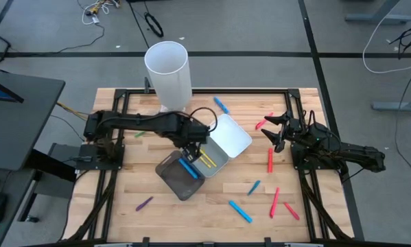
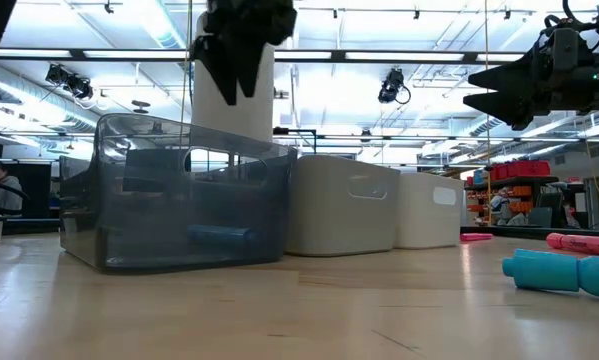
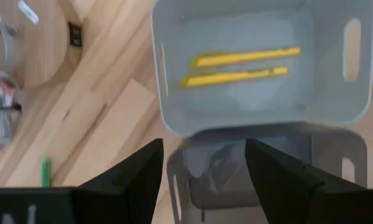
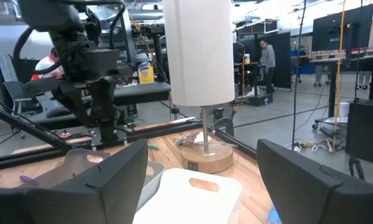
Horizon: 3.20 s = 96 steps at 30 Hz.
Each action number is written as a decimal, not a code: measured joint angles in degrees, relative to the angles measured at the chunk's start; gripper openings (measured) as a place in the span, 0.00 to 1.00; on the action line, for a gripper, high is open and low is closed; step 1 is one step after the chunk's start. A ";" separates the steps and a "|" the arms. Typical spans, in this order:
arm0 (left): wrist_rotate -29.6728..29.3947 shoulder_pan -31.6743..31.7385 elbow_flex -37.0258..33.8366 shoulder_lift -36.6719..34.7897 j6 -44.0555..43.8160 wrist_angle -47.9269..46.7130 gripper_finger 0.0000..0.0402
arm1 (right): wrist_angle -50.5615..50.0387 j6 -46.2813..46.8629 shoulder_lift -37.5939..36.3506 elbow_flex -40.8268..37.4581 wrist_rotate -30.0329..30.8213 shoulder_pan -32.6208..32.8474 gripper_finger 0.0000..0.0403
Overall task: Pick & Place Markers
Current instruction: Put the purple pen into the white bin
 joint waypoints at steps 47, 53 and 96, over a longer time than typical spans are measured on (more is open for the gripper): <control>7.87 -31.54 -43.51 -29.81 -40.36 18.69 0.58 | 0.07 0.00 0.00 0.02 -0.02 0.02 0.75; 8.87 -35.59 -46.04 -31.56 -45.99 18.80 0.58 | 0.07 0.00 0.00 0.02 -0.02 0.01 0.75; 12.37 -40.39 -46.06 -15.14 -50.47 27.68 0.58 | 0.09 0.00 0.00 0.02 -0.02 0.00 0.75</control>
